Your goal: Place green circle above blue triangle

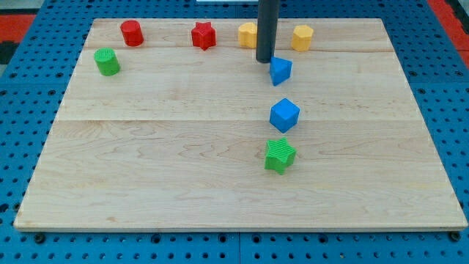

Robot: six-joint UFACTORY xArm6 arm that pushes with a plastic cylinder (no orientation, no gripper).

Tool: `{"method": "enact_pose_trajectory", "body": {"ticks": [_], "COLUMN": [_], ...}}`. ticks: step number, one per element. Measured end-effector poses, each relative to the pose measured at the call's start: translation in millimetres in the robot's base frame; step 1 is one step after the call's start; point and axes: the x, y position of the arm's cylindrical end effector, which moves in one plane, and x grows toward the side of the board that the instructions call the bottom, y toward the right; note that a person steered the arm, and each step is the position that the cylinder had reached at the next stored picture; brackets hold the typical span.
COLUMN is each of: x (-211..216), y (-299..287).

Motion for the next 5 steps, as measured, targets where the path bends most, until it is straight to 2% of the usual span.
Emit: {"method": "enact_pose_trajectory", "body": {"ticks": [1,2,3,4,5], "x": [14,17,63,35,-18], "y": [-2,-113,-195,-286,-347]}}
